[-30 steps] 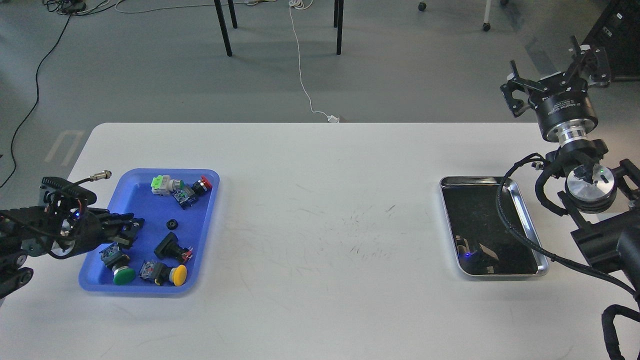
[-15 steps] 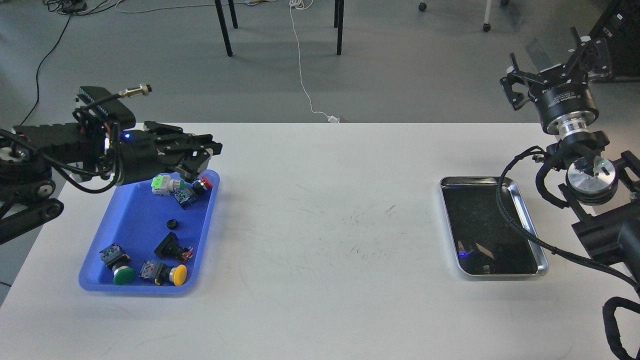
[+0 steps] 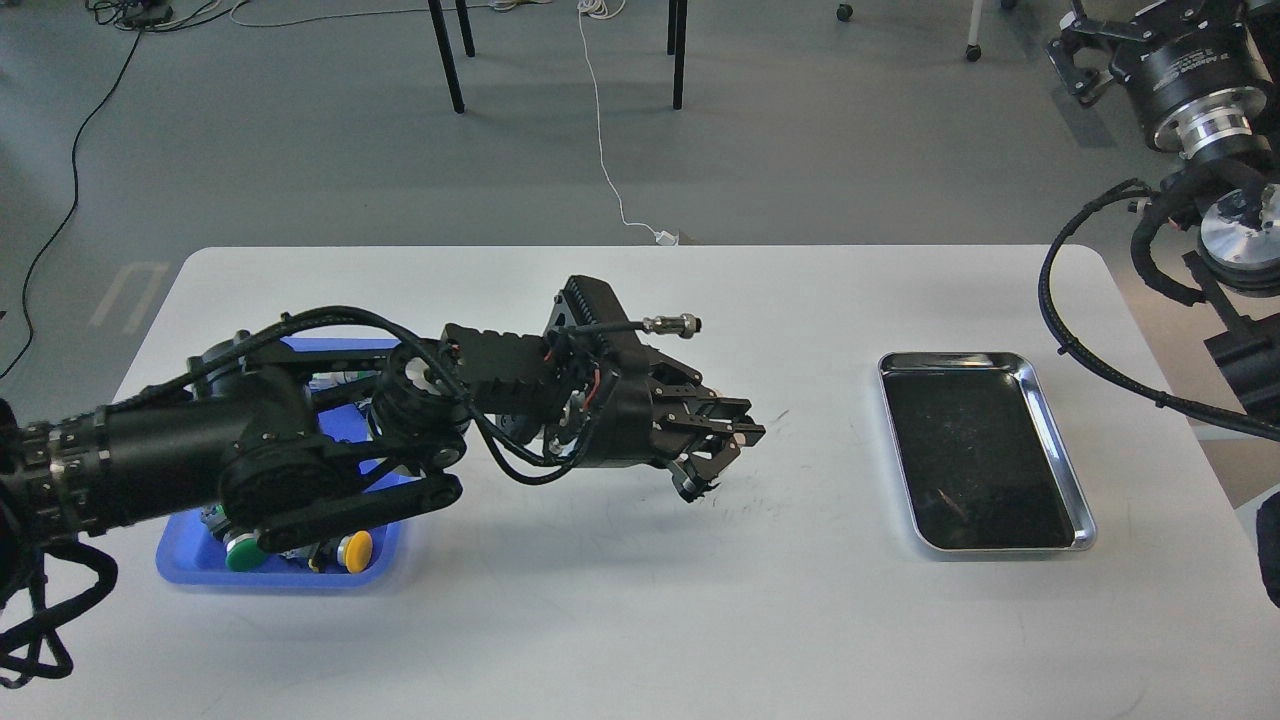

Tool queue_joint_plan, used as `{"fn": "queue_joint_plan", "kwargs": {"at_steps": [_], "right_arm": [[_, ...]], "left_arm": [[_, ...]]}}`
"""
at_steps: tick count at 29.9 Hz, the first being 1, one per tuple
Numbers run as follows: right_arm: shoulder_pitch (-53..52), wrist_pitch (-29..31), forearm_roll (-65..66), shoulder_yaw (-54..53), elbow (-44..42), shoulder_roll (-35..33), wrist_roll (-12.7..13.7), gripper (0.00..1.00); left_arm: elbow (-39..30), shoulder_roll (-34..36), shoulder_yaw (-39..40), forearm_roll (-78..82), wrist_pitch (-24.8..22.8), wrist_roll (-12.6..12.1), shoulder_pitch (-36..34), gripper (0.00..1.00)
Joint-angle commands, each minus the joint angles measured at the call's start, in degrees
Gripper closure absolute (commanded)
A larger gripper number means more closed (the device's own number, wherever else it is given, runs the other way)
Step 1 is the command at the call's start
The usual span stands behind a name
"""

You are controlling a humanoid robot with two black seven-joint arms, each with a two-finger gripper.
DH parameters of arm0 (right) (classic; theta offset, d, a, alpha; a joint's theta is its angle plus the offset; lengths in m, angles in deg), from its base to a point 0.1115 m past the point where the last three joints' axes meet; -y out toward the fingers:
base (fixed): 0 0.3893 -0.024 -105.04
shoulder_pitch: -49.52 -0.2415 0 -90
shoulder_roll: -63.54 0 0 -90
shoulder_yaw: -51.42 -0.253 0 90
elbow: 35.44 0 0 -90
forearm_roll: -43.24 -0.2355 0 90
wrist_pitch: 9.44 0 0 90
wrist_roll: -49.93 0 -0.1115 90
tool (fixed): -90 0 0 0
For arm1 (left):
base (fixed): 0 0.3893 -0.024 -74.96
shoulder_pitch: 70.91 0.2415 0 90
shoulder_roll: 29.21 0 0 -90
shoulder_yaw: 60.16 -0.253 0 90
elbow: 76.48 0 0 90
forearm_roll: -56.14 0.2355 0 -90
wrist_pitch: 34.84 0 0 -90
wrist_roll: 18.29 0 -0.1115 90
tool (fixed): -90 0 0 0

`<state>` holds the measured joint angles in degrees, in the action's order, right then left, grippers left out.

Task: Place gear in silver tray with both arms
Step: 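Carry the black gear with the left gripper toward the table center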

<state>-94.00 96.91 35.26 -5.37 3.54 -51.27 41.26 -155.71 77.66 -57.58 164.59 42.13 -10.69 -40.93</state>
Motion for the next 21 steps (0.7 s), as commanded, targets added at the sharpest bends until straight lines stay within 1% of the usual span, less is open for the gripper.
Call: {"fn": "queue_joint_plan", "kwargs": {"at_steps": [1,4,8,16,21], "right_arm": [[-2.46,-0.18,0.07,1.24,-1.18,0.64,0.4,0.01],[-3.87,-0.27,-0.01,1.33,-1.27,1.0,0.4,0.01],[-4.14,-0.27,-0.01,1.33,-1.27,1.35,0.4,0.01],[-4.23,-0.27,-0.01,1.42,-1.18,1.35,0.4,0.01],[-4.05,-0.27,-0.01,1.42,-1.18,1.35,0.32,0.01]], "left_arm": [[5.83,-7.36,-1.61,0.62,-0.06,-0.84,0.25,0.85],[10.58,-11.94,-3.89,3.08,-0.06,-0.84,0.43,0.85],[13.58,-16.77,-5.39,6.51,0.29,-0.93,1.57,0.85],[20.52,-16.87,-6.18,8.1,0.29,-0.84,3.41,0.84],[20.7,-16.87,-6.7,8.27,0.29,-0.84,4.73,0.83]]}}
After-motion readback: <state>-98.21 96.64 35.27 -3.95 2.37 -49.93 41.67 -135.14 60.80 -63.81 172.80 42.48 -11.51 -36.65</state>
